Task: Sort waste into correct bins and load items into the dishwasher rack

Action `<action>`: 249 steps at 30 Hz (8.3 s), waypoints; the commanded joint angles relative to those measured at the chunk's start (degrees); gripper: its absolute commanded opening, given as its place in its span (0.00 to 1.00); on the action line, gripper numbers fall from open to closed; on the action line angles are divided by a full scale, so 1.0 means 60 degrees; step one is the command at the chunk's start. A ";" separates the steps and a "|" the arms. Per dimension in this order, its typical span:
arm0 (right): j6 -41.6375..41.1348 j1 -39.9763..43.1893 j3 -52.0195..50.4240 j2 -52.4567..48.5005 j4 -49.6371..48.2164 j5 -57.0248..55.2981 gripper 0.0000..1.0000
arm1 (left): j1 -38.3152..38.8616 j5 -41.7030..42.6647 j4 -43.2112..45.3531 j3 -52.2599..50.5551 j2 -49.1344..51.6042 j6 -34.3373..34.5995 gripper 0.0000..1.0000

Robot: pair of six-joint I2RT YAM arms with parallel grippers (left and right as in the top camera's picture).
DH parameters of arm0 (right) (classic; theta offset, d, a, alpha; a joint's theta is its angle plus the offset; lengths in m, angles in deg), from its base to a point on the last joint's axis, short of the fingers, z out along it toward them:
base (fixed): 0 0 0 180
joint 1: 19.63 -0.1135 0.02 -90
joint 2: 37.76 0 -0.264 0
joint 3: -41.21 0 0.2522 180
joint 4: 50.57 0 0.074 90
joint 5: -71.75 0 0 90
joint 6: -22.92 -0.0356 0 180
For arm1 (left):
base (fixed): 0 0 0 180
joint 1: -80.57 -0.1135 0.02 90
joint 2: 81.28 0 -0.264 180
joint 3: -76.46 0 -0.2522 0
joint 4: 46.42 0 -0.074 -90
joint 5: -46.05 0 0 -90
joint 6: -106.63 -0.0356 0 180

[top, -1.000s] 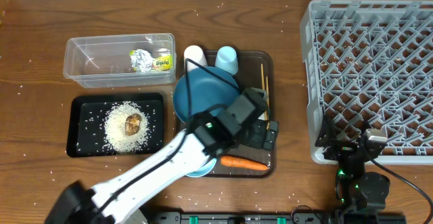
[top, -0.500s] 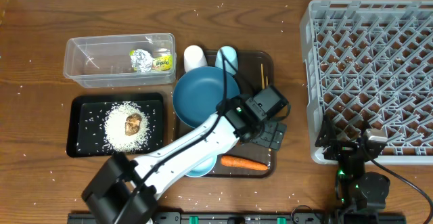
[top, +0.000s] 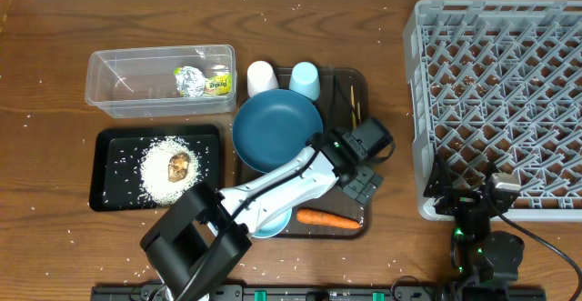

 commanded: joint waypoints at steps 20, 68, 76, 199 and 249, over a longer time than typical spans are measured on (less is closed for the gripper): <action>0.0058 0.0160 -0.0015 0.0015 0.0044 -0.0036 0.99 | 0.0040 -0.1173 0.0109 0.0051 0.1038 -0.4120 0.80; 0.0058 0.0160 -0.0015 0.0011 0.0040 -0.0033 0.99 | 0.0557 -0.2102 -0.0175 0.0044 -0.2630 -0.1606 0.06; 0.0058 0.0160 -0.0015 0.0011 0.0044 -0.0033 0.99 | -0.1632 -0.3865 0.0871 0.0044 -0.3628 -0.0357 0.06; 0.0058 0.0160 -0.0015 0.0011 0.0040 -0.0033 0.99 | -0.4823 -0.3136 -0.7475 0.0036 -1.0404 0.5581 0.98; 0.0058 0.0160 -0.0015 0.0011 0.0040 -0.0033 0.99 | 0.1104 -0.1468 -0.4787 -0.0248 -0.1279 -0.2954 0.98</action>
